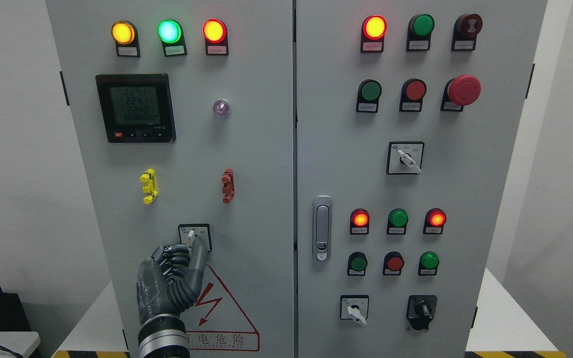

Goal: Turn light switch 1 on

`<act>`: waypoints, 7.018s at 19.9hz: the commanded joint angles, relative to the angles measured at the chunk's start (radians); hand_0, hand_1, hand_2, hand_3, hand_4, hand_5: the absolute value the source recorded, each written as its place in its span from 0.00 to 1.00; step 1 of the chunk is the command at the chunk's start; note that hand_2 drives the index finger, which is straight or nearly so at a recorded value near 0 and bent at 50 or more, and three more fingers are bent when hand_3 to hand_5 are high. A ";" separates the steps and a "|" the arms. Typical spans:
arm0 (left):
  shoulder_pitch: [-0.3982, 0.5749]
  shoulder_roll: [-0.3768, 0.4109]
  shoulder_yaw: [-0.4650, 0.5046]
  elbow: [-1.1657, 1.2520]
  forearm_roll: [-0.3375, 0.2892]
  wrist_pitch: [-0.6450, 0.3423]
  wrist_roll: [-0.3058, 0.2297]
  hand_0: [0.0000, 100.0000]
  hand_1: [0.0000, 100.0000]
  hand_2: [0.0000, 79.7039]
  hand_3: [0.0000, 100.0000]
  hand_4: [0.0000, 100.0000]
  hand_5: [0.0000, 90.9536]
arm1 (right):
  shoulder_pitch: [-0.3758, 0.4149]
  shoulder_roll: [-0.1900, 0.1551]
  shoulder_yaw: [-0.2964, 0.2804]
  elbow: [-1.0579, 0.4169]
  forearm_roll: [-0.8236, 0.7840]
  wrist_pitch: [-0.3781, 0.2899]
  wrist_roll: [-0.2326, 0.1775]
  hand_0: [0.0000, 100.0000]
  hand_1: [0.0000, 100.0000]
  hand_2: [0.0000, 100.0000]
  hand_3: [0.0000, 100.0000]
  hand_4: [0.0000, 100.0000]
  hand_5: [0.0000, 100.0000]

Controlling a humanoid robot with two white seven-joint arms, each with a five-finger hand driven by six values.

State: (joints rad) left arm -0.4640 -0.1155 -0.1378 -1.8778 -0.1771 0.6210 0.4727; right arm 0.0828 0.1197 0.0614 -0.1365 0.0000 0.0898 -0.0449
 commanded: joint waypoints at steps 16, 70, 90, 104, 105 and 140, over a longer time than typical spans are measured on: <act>-0.022 -0.003 0.000 0.000 -0.007 0.039 -0.002 0.30 0.45 0.57 0.72 0.83 0.95 | 0.000 0.000 0.000 0.000 -0.017 0.001 0.000 0.12 0.39 0.00 0.00 0.00 0.00; -0.031 -0.003 -0.002 0.002 -0.009 0.079 -0.014 0.52 0.26 0.61 0.73 0.84 0.94 | 0.000 0.000 0.000 0.000 -0.017 0.001 0.000 0.12 0.39 0.00 0.00 0.00 0.00; -0.031 -0.003 -0.002 0.002 -0.002 0.077 -0.014 0.63 0.07 0.61 0.76 0.85 0.94 | 0.000 0.000 0.000 0.000 -0.018 0.001 0.000 0.12 0.39 0.00 0.00 0.00 0.00; -0.031 -0.004 -0.002 -0.001 -0.002 0.074 -0.013 0.27 0.11 0.61 0.77 0.86 0.94 | 0.000 0.000 0.000 0.000 -0.018 0.001 0.000 0.12 0.39 0.00 0.00 0.00 0.00; -0.031 -0.004 -0.002 -0.001 -0.002 0.074 -0.013 0.27 0.11 0.61 0.77 0.86 0.94 | 0.000 0.000 0.000 0.000 -0.017 0.001 0.000 0.12 0.39 0.00 0.00 0.00 0.00; 0.030 -0.003 0.012 -0.032 -0.001 0.020 -0.036 0.23 0.13 0.68 0.80 0.88 0.95 | 0.000 0.000 0.000 0.000 -0.017 0.001 0.000 0.12 0.39 0.00 0.00 0.00 0.00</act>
State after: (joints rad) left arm -0.4491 -0.1194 -0.1283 -1.8926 -0.1780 0.6480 0.4385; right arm 0.0828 0.1197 0.0614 -0.1365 0.0000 0.0899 -0.0449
